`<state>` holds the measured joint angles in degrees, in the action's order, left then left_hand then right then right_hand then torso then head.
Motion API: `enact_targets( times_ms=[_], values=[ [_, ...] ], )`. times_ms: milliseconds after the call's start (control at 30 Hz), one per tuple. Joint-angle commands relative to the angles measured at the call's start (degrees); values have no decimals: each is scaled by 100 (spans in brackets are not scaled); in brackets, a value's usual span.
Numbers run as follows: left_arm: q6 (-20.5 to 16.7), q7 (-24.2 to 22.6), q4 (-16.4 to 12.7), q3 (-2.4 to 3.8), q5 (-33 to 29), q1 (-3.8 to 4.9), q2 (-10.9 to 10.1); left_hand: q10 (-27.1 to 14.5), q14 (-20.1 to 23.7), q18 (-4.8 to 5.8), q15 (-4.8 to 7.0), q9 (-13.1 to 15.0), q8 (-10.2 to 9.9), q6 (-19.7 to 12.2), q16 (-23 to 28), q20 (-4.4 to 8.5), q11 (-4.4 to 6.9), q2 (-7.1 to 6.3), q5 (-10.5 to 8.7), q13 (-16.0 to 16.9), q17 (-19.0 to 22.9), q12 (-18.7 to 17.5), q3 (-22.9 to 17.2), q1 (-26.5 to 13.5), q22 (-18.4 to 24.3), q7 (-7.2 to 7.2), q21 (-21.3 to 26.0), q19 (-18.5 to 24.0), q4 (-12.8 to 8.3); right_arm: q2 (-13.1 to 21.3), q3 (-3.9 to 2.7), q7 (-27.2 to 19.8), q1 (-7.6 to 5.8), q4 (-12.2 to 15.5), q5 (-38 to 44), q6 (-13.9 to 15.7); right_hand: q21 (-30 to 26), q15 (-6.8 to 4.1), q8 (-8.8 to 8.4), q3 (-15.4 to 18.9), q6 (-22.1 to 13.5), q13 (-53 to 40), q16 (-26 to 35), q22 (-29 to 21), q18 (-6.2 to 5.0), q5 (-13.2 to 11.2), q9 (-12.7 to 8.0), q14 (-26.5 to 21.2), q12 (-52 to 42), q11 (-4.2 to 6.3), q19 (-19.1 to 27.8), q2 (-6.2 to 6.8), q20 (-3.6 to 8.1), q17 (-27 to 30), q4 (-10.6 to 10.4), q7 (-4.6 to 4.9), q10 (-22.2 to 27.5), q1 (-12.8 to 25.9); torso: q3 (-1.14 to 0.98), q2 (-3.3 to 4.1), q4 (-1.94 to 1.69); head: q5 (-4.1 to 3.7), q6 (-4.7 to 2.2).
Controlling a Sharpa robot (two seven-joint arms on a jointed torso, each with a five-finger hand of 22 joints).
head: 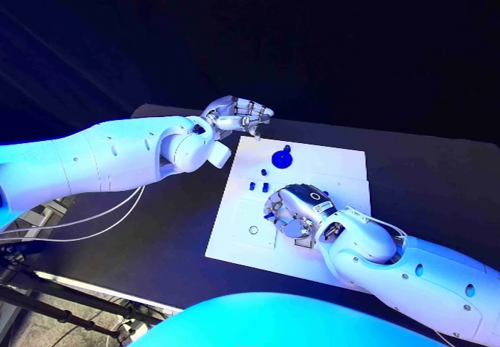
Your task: Assemble the parts on the task board
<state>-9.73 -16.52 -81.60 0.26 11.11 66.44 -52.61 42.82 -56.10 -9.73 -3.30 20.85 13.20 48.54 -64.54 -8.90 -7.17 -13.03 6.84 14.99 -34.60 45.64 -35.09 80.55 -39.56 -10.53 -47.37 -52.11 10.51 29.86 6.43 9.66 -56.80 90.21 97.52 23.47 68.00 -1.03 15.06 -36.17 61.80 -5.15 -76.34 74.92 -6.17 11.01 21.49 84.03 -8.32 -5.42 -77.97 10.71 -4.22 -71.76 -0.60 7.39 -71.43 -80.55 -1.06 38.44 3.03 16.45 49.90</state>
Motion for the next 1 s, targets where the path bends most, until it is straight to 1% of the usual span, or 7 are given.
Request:
enact_targets(
  times_ms=[33,233,367,600,667,833,1000],
  values=[
    [83,-32,-2,4,-28,2,2,15,-17,-80,-16,-8,32,5,-35,-3,-16,33,24,-5,-8,-24,2,-7,5,-26,33,-40,-2,26,7,50,19,19,84,37,41,-42,32,-374,32,-245,-33,28,99,15,5,290,-11,218,-18,-63,-9,4,339,12,-269,-46,-6,-2,4,9,3],
    [88,-30,3,4,-28,2,1,15,-17,-80,-16,-8,32,5,-35,-3,-16,33,24,-5,-8,-24,2,-7,5,-26,33,-40,-2,62,7,90,36,58,124,282,45,-42,32,-378,33,-247,-35,31,99,22,6,290,-9,218,-20,-61,-9,3,343,11,-271,-45,-4,-1,6,13,-4],
    [92,-29,10,4,-28,2,4,15,-17,-80,-16,-8,32,5,-35,-3,-16,33,24,-5,-8,-24,2,-7,5,-26,33,-40,-2,80,6,100,48,95,137,450,58,-42,33,-384,34,-249,-39,41,102,30,8,291,-7,219,-26,-59,-9,1,347,10,-273,-43,-7,1,4,10,-18],
    [102,-24,18,3,-28,2,5,15,-17,-80,-16,-8,32,5,-35,-3,-16,33,24,-5,-8,-24,2,-7,5,-26,33,-40,-2,109,5,141,58,159,178,542,62,-42,34,-387,35,-251,-42,45,102,34,10,292,-6,220,-27,-58,-9,-1,350,10,-275,-41,-5,-1,3,10,-17],
    [108,-21,20,3,-28,2,4,15,-17,-80,-16,-8,32,5,-35,-3,-16,33,24,-5,-8,-24,2,-7,5,-26,33,-40,-2,115,5,174,60,175,214,528,62,-42,34,-387,35,-251,-42,45,102,34,10,292,-6,220,-27,-58,-9,-1,350,10,-275,-41,-5,-1,2,8,-19],
    [118,-14,22,3,-28,2,5,11,-13,-80,-16,-8,36,9,-34,-4,-16,37,23,-10,-9,-29,4,-9,8,-24,38,-40,-2,124,5,214,62,198,253,375,74,-42,34,-390,36,-253,-53,54,105,37,11,294,-5,220,-33,-55,-9,-14,353,10,-277,-38,-1,-1,2,8,-17],
    [117,-10,21,3,-28,2,3,11,-13,-80,-16,-8,36,9,-34,-4,-16,37,23,-10,-9,-29,4,-9,8,-24,38,-40,-2,136,4,232,62,226,267,88,77,-42,35,-390,37,-255,-52,57,105,36,12,294,-4,220,-34,-52,-9,-10,353,10,-279,-32,1,1,2,3,-13]
  ],
)
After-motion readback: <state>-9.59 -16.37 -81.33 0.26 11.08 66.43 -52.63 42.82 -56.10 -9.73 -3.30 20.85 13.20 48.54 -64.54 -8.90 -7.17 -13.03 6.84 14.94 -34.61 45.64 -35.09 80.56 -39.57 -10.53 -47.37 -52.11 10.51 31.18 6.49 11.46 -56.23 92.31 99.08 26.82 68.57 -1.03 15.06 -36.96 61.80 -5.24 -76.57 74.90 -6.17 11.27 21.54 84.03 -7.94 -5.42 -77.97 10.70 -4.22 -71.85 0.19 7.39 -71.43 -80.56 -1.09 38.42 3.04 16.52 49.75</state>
